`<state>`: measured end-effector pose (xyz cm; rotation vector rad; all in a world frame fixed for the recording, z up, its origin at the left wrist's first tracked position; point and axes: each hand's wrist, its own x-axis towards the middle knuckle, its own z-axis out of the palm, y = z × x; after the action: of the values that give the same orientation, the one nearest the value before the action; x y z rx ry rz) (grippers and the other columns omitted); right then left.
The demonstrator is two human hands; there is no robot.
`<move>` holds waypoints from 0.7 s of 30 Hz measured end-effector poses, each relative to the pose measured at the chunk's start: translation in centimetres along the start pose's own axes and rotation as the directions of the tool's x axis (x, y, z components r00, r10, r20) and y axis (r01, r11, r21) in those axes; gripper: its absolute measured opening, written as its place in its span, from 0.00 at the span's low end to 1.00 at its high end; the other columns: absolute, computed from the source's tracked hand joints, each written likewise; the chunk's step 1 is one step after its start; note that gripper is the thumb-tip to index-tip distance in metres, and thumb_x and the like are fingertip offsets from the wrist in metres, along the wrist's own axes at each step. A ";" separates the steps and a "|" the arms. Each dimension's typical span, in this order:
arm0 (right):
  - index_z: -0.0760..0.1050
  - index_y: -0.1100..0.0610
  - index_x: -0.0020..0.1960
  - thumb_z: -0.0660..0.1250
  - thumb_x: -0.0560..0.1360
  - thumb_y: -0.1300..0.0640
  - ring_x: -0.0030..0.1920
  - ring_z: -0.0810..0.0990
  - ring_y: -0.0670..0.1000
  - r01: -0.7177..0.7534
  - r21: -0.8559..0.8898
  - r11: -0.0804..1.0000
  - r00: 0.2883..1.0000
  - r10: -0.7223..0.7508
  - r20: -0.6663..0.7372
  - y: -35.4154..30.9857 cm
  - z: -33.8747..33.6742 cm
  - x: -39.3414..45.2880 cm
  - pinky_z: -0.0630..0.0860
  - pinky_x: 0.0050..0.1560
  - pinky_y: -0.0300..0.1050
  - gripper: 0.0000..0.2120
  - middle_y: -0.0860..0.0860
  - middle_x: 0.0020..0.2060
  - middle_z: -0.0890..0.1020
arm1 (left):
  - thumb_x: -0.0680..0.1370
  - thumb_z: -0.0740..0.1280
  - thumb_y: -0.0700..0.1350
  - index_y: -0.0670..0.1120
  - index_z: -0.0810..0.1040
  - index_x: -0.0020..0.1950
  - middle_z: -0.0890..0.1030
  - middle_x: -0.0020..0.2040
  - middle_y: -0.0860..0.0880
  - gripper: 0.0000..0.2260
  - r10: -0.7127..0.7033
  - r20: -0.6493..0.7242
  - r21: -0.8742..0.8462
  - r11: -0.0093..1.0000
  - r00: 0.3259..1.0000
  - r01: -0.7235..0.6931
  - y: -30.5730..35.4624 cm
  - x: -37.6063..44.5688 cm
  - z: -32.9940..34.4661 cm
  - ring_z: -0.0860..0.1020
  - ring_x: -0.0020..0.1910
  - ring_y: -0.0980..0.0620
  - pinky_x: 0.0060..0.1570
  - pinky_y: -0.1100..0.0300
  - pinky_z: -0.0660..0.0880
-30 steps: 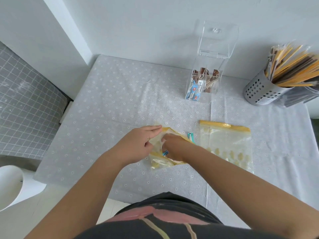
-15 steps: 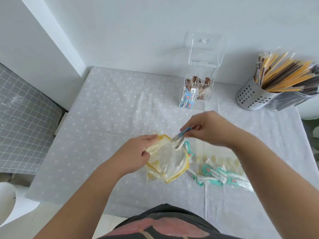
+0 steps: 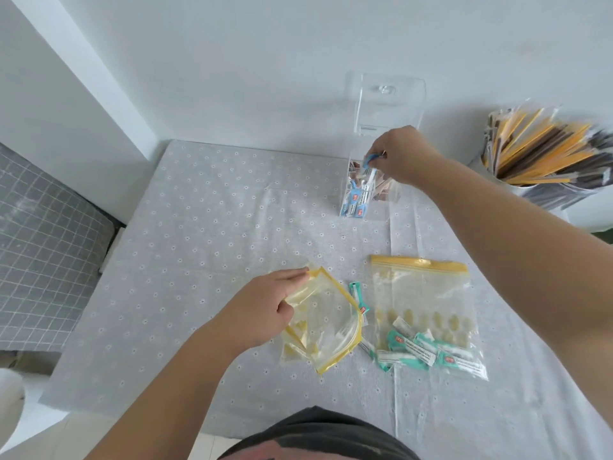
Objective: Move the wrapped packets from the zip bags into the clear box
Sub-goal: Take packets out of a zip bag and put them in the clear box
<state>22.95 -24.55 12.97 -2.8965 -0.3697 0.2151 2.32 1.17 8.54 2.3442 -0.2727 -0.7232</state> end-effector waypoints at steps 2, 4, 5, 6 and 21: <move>0.84 0.58 0.51 0.65 0.75 0.59 0.49 0.79 0.57 -0.015 -0.048 0.999 0.999 0.017 0.045 0.3 0.7 0.5 0.74 0.46 0.44 0.10 0.55 0.46 0.84 | 0.78 0.58 0.33 0.55 0.66 0.75 0.63 0.75 0.65 0.28 0.007 -0.007 -0.007 1.000 1.000 -0.007 -0.2 -0.1 0.0 0.72 0.33 0.76 0.35 0.75 0.68; 0.84 0.59 0.50 0.66 0.75 0.57 0.47 0.78 0.57 -0.013 -0.103 0.995 0.995 0.024 0.100 0.5 1.2 1.0 0.75 0.45 0.46 0.10 0.56 0.45 0.84 | 0.78 0.58 0.33 0.55 0.66 0.75 0.63 0.75 0.64 0.28 0.027 -0.019 -0.002 1.000 0.999 -0.027 -0.5 -0.1 0.1 0.72 0.47 0.74 0.36 0.77 0.67; 0.83 0.60 0.50 0.66 0.75 0.56 0.47 0.78 0.58 -0.013 -0.116 0.993 0.992 0.027 0.120 0.4 1.4 1.1 0.74 0.44 0.46 0.10 0.57 0.45 0.84 | 0.78 0.58 0.33 0.54 0.66 0.75 0.63 0.75 0.63 0.28 0.035 -0.028 0.003 0.999 0.999 -0.034 -0.6 0.0 0.1 0.67 0.57 0.69 0.36 0.78 0.67; 0.83 0.61 0.50 0.66 0.75 0.56 0.48 0.79 0.59 -0.019 -0.126 0.992 0.990 0.036 0.137 0.3 1.4 1.2 0.74 0.43 0.46 0.11 0.58 0.45 0.84 | 0.78 0.59 0.33 0.54 0.66 0.75 0.63 0.75 0.63 0.28 0.038 -0.033 0.007 0.999 0.999 -0.038 -0.6 0.1 0.2 0.60 0.62 0.62 0.36 0.79 0.67; 0.83 0.52 0.50 0.73 0.72 0.50 0.44 0.80 0.56 -0.155 -0.155 0.976 0.966 0.182 0.186 0.1 4.6 3.0 0.75 0.39 0.45 0.10 0.53 0.43 0.83 | 0.78 0.59 0.33 0.52 0.65 0.75 0.62 0.75 0.63 0.28 0.023 0.000 0.020 1.000 1.000 -0.023 -0.3 0.8 -0.1 0.72 0.47 0.75 0.36 0.77 0.67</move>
<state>25.06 -22.93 8.15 -3.0545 -0.1744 0.5306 3.04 1.14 8.04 2.3558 -0.3079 -0.7124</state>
